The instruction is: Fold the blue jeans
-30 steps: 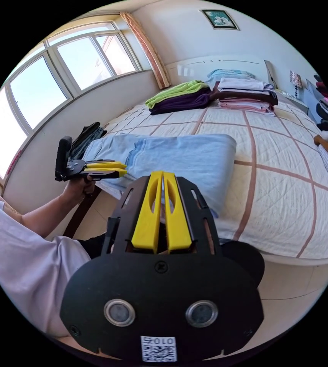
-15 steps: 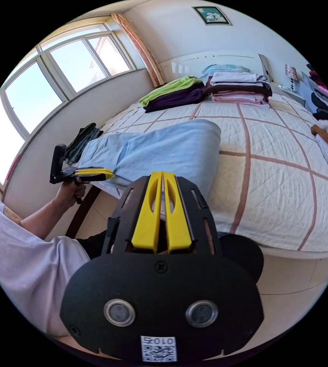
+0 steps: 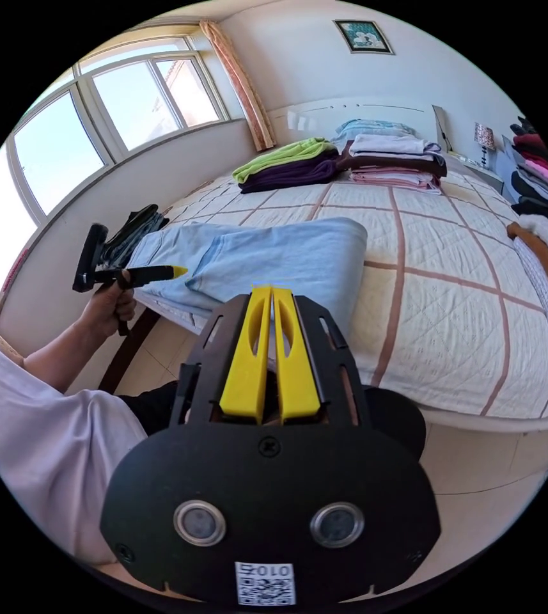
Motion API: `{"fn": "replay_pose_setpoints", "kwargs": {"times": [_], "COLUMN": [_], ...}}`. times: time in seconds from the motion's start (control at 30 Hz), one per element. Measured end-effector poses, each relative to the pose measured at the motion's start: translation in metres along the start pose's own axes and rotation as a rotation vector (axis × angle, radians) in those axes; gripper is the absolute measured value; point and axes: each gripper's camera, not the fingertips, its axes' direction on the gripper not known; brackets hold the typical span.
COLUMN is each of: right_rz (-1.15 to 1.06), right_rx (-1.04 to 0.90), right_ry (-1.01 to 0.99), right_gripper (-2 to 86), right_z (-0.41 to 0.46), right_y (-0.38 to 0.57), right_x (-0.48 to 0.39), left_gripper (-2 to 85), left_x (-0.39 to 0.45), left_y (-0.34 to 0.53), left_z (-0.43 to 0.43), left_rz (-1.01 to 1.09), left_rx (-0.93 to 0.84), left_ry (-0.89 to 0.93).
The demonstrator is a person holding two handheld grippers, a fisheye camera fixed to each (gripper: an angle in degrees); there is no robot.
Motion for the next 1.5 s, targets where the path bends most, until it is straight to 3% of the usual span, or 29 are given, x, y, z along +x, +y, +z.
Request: {"fn": "replay_pose_setpoints", "kwargs": {"times": [0.57, 0.7, 0.8, 0.9, 1.0, 1.07, 1.17, 1.3, 1.37, 1.5], "right_rz": [0.037, 0.042, 0.022, 0.004, 0.005, 0.003, 0.031, -0.048, -0.077, -0.094], "right_rx": [0.014, -0.008, -0.019, -0.007, -0.040, -0.105, -0.153, -0.041, 0.031, 0.037], "right_ry": [-0.028, -0.056, -0.041, -0.040, -0.037, -0.017, 0.005, 0.015, 0.141, 0.209], "right_gripper": [2.8, 2.8, 2.8, 2.8, 2.8, 2.9, 3.0, 3.5, 4.5, 5.8], "right_z": [0.009, 0.017, 0.020, 0.023, 0.039, 0.063, 0.075, 0.055, 0.048, 0.057], "right_y": [0.008, 0.004, -0.003, -0.010, -0.016, -0.018, -0.020, -0.023, -0.027, -0.039], "right_x": [0.009, 0.008, 0.002, -0.006, -0.010, -0.011, -0.014, -0.030, -0.036, -0.034], "left_gripper": [1.2, 0.2, -0.1, -0.1, -0.1, 0.0, 0.1, 0.1, 0.1, -0.1], "left_x": [-0.001, -0.036, -0.040, -0.031, -0.067, -0.115, -0.156, -0.138, -0.127, -0.099], "left_y": [-0.021, -0.035, -0.061, -0.072, -0.060, -0.046, -0.026, -0.030, -0.028, -0.035], "left_z": [-0.026, -0.051, -0.113, -0.179, -0.173, -0.144, -0.138, -0.180, -0.209, -0.239], "left_rz": [0.009, -0.040, 0.044, 0.176, 0.144, 0.012, -0.130, -0.046, -0.007, 0.155], "left_rx": [-0.061, -0.037, 0.061, 0.117, 0.032, -0.057, 0.010, 0.033, 0.074, 0.073], "left_ry": [0.037, 0.237, 0.388, 0.275, 0.132, 0.168, 0.324, 0.229, 0.122, 0.024]}}
